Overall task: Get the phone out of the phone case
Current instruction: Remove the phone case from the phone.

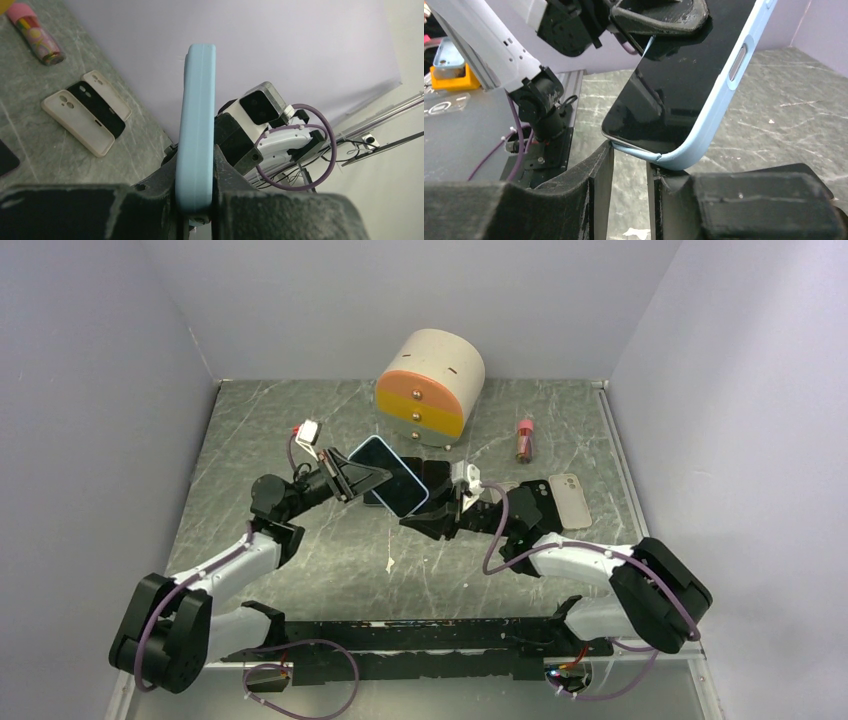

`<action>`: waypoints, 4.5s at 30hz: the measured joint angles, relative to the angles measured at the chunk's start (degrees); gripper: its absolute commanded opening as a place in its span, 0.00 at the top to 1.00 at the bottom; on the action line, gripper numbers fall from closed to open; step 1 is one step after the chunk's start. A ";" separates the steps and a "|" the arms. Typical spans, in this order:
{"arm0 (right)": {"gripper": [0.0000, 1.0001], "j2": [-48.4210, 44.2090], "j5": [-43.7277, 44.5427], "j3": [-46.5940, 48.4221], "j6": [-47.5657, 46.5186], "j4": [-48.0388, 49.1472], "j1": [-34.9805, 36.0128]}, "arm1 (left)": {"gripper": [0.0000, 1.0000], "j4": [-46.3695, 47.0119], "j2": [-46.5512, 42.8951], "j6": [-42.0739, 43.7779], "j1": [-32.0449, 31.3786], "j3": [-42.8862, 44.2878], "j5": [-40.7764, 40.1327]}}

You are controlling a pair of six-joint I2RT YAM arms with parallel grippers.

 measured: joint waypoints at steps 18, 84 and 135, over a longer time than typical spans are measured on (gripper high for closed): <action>0.76 -4.63 3.82 0.17 -6.84 -10.03 -1.14 | 0.97 -32.98 -11.65 17.35 2.08 9.25 12.66; 1.00 -1.46 -13.68 21.27 -36.70 -56.74 0.20 | 0.97 -65.16 -7.72 45.40 2.67 24.28 30.60; 1.00 1.18 -18.14 27.28 -37.42 -65.48 3.39 | 0.98 -87.54 -11.04 66.95 2.58 29.33 22.01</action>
